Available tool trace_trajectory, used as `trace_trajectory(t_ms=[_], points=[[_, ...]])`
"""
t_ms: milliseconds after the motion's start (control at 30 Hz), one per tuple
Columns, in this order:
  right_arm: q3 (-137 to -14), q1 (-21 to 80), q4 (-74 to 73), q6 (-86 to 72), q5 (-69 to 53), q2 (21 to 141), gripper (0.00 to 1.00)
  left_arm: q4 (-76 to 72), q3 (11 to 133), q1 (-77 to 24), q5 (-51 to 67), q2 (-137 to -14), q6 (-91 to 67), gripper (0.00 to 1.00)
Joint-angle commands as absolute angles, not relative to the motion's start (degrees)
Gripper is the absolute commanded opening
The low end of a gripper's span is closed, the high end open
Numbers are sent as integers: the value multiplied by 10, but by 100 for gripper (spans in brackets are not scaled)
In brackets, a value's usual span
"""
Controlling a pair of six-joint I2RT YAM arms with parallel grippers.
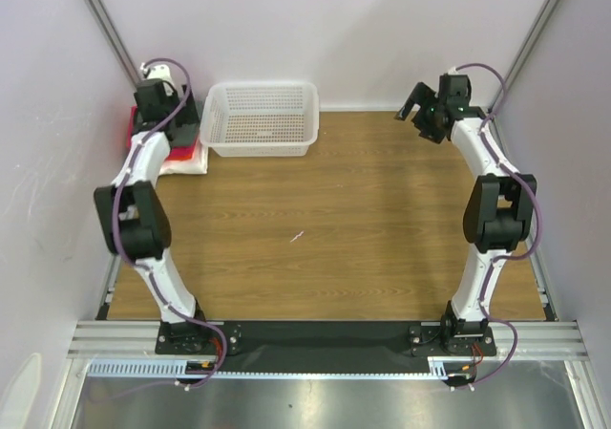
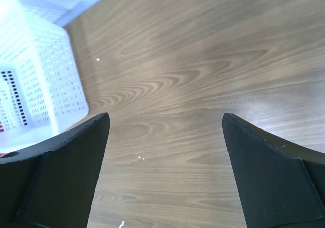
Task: Fold and stack the t-shirts
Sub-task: Neatly place the folded tshirt to the corner, then reset both grippers
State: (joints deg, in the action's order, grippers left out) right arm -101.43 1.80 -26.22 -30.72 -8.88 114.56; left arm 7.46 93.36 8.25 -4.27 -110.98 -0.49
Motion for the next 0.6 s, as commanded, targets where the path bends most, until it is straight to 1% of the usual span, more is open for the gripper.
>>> trace_trajectory(t_ms=[0, 33, 100, 133, 200, 233, 300, 333, 367, 433, 467, 533, 567], points=[[-1041, 11, -269, -261, -88, 1081, 100, 43, 887, 81, 0, -963, -65, 100], [-1041, 9, -268, -255, -100, 1058, 100, 62, 880, 81, 23, -945, -78, 100], [-1044, 4, -265, -240, -123, 1035, 100, 93, 868, 82, 32, -905, -88, 100], [-1046, -15, -269, -243, -134, 1014, 100, 124, 864, 83, 53, -868, -102, 100], [-1042, -32, -269, -243, -151, 986, 100, 151, 852, 90, 79, -830, -111, 100], [-1029, -38, -268, -243, -152, 955, 100, 173, 844, 92, 96, -786, -114, 100], [-999, -47, -253, -229, -132, 916, 100, 189, 813, 94, 112, -739, -112, 100], [-945, -52, -224, -223, -122, 891, 100, 204, 800, 94, 121, -693, -106, 100], [-919, -53, -206, -217, -113, 845, 100, 207, 782, 95, 127, -663, -106, 100], [-860, -54, -160, -209, -86, 797, 100, 210, 717, 95, 124, -610, -125, 100], [-799, -54, -143, -210, -82, 752, 100, 208, 692, 94, 122, -552, -134, 100], [-742, -54, -108, -220, -76, 714, 100, 195, 611, 94, 120, -489, -168, 100], [-686, -54, -104, -226, -76, 676, 100, 186, 581, 94, 119, -430, -176, 100]])
